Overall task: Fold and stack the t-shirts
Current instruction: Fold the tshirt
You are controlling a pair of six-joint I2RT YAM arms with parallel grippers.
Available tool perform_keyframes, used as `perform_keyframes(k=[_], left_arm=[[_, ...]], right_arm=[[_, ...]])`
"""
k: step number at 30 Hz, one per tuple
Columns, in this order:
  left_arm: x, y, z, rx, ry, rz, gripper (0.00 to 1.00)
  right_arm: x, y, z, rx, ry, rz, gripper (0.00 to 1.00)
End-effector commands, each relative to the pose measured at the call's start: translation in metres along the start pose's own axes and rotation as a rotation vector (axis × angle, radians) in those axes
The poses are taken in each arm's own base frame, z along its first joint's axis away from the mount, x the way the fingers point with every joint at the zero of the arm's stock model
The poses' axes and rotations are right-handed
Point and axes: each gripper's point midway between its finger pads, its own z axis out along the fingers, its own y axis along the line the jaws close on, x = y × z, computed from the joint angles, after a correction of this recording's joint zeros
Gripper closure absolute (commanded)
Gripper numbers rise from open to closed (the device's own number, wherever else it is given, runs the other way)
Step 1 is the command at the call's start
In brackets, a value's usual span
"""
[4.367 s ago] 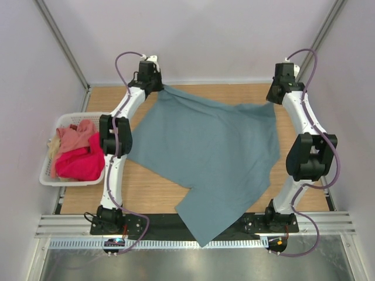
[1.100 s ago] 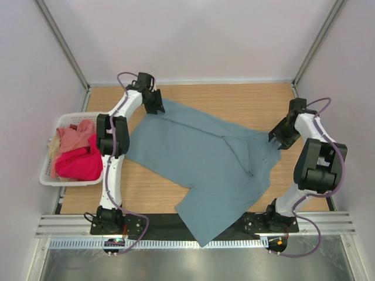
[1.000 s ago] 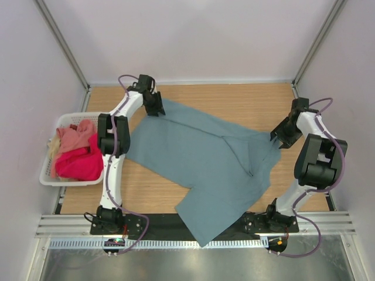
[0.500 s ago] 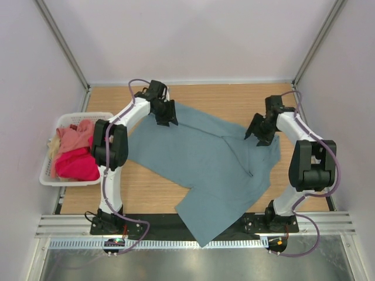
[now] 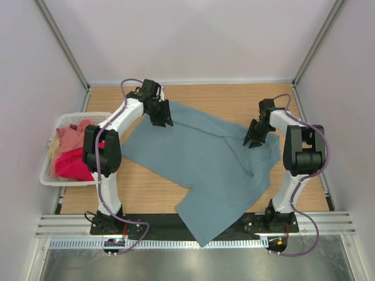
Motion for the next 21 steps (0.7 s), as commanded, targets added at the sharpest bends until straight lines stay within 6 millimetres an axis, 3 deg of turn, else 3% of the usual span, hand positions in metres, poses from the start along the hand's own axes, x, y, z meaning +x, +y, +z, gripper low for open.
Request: perform_keyframes(k=[1,6,9,14,16,21], left_arm=[[0.001,-0.012,-0.018,0.04,-0.013,0.017,0.59],[0.001,-0.013,-0.02,0.045,-0.011,0.017,0.59],[0.002,-0.014,-0.018,0.049,-0.005,0.017,0.59],[0.003,-0.014,-0.018,0.049,0.002,0.015,0.59],[0.003,-0.013,-0.018,0.048,0.003,0.014,0.6],[0.004,-0.016,-0.022,0.056,0.005,0.006,0.62]], right_arm=[[-0.026,0.016,-0.008,-0.047,-0.072,-0.029,0.63],[-0.032,0.02,-0.004,-0.059,-0.076,-0.032,0.65],[-0.029,0.034,-0.001,-0.074,-0.066,-0.064,0.68],[-0.025,0.038,0.0,-0.078,-0.049,-0.072,0.88],[-0.025,0.037,-0.004,-0.068,-0.05,-0.071,0.99],[-0.013,0.042,-0.032,-0.041,-0.046,-0.1,0.99]])
